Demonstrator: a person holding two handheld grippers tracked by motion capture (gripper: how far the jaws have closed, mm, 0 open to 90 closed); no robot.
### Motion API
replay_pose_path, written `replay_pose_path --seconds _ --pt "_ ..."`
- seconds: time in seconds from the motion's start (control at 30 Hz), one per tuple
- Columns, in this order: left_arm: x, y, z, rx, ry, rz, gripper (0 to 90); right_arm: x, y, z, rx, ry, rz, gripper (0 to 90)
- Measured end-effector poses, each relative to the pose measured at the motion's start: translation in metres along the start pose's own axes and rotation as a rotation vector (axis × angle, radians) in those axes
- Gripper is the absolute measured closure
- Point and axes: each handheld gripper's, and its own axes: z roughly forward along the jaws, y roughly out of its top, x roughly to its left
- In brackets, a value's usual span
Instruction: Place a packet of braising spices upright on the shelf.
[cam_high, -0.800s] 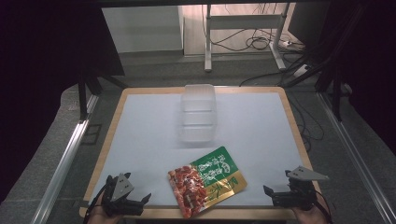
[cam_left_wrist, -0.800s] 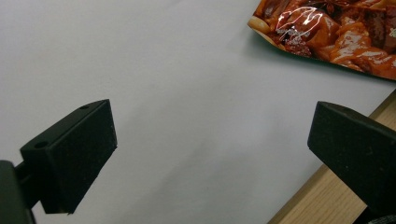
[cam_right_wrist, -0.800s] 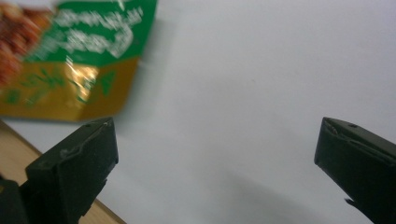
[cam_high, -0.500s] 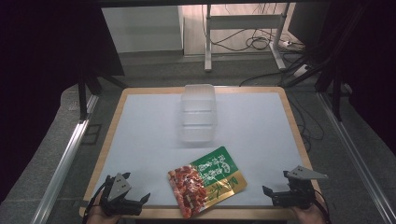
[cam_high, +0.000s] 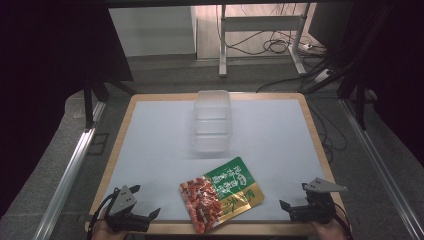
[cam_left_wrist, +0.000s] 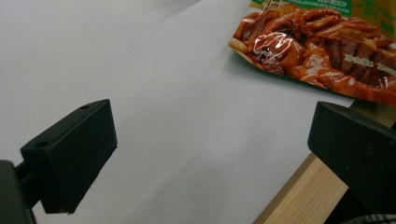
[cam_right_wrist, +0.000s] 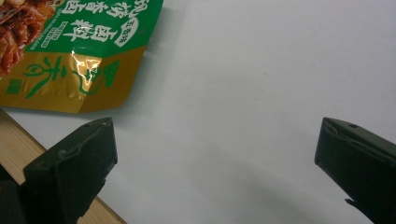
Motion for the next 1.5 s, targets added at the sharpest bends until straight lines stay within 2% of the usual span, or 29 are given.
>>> replay_pose_path --seconds 0.63,0.8,1.17,1.33,1.5 --pt "-0.002 0.001 0.002 0.017 0.001 0.023 1.2 0.003 0.009 0.003 -0.053 -0.029 -0.05 0.0" --pt "-0.002 0.001 0.002 0.021 0.001 0.025 1.2 0.007 0.012 0.008 -0.038 -0.031 -0.062 0.0" --pt "-0.003 0.001 0.003 0.028 0.003 0.032 1.2 0.017 0.022 0.019 -0.045 0.015 -0.08 0.0" --pt "-0.003 0.001 0.003 0.031 0.004 0.032 1.2 0.02 0.027 0.027 -0.042 0.055 -0.108 0.0" --pt "-0.003 0.001 0.003 0.032 0.002 0.032 1.3 0.023 0.03 0.037 -0.049 0.105 -0.102 0.0"
